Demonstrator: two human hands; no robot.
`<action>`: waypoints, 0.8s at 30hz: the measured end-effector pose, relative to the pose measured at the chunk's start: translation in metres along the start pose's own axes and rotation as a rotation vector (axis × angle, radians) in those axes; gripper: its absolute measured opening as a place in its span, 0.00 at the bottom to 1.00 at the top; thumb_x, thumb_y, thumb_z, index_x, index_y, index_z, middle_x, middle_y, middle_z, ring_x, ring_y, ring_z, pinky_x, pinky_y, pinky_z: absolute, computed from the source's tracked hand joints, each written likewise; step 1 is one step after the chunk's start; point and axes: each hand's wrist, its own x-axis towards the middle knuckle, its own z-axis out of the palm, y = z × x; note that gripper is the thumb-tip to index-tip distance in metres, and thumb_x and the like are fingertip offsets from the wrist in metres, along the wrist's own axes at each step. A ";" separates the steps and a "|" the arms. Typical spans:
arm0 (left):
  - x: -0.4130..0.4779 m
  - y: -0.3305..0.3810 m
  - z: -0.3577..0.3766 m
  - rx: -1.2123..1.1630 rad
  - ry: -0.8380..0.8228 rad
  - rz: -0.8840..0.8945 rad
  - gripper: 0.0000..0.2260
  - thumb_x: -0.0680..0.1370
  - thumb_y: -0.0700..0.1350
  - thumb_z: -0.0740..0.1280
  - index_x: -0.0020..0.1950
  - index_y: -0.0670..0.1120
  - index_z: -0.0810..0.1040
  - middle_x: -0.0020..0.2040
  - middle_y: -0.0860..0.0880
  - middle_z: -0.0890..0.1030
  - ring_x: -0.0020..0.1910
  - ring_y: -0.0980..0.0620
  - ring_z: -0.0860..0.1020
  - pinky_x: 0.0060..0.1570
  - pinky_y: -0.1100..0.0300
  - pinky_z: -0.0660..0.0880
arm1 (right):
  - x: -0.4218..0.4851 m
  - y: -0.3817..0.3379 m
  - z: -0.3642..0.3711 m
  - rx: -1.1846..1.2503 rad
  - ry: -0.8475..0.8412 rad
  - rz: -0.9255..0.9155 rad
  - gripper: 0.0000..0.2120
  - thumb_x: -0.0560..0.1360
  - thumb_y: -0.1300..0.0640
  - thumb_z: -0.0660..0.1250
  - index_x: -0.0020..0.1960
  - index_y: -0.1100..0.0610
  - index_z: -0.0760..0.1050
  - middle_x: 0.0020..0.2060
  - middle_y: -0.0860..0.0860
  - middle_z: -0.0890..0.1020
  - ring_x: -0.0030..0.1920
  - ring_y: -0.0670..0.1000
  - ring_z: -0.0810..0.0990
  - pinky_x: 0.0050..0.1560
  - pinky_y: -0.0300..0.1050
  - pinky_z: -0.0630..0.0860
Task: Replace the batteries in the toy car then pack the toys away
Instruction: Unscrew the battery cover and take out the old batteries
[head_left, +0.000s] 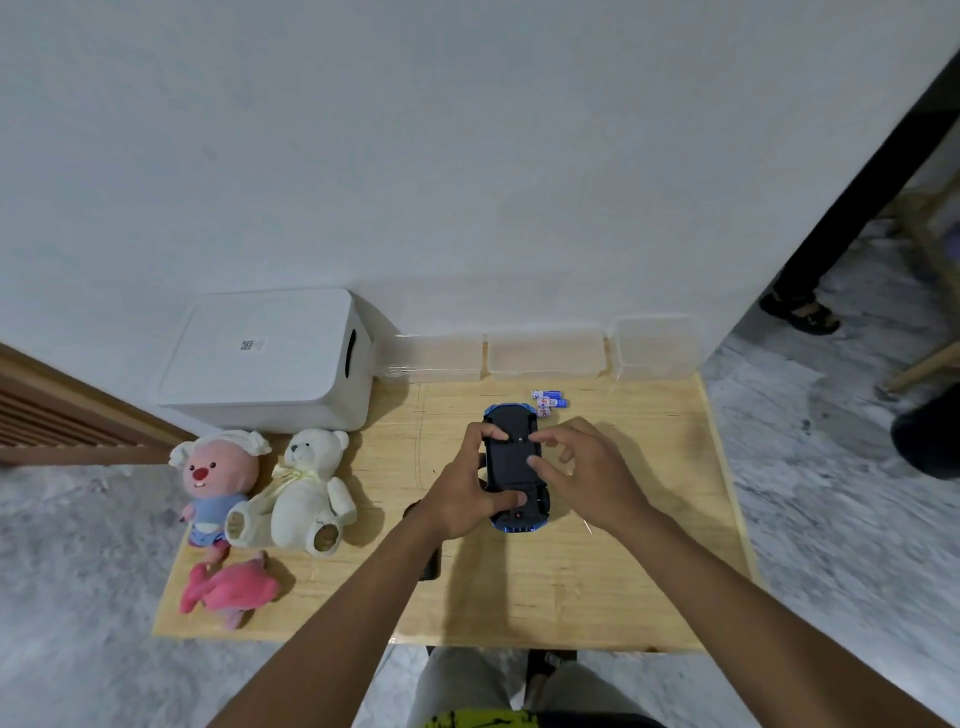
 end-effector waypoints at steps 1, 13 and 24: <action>0.001 0.000 0.001 0.000 0.000 0.002 0.29 0.73 0.35 0.77 0.64 0.53 0.64 0.60 0.46 0.76 0.54 0.50 0.80 0.50 0.42 0.84 | 0.001 -0.002 0.001 -0.019 0.003 0.015 0.13 0.75 0.50 0.73 0.60 0.45 0.81 0.49 0.38 0.74 0.44 0.38 0.74 0.45 0.26 0.67; 0.003 0.003 0.004 -0.028 -0.018 -0.009 0.37 0.73 0.35 0.78 0.70 0.59 0.62 0.62 0.44 0.79 0.44 0.48 0.84 0.49 0.49 0.85 | 0.005 -0.008 -0.008 -0.021 -0.108 0.065 0.27 0.66 0.52 0.81 0.62 0.45 0.76 0.47 0.42 0.80 0.45 0.39 0.76 0.44 0.32 0.70; 0.002 0.007 0.008 0.049 -0.024 0.024 0.37 0.74 0.38 0.77 0.72 0.59 0.60 0.56 0.46 0.81 0.51 0.43 0.84 0.54 0.44 0.83 | 0.006 -0.012 -0.005 -0.234 -0.110 -0.063 0.26 0.66 0.50 0.77 0.62 0.51 0.77 0.47 0.46 0.80 0.46 0.45 0.76 0.50 0.43 0.78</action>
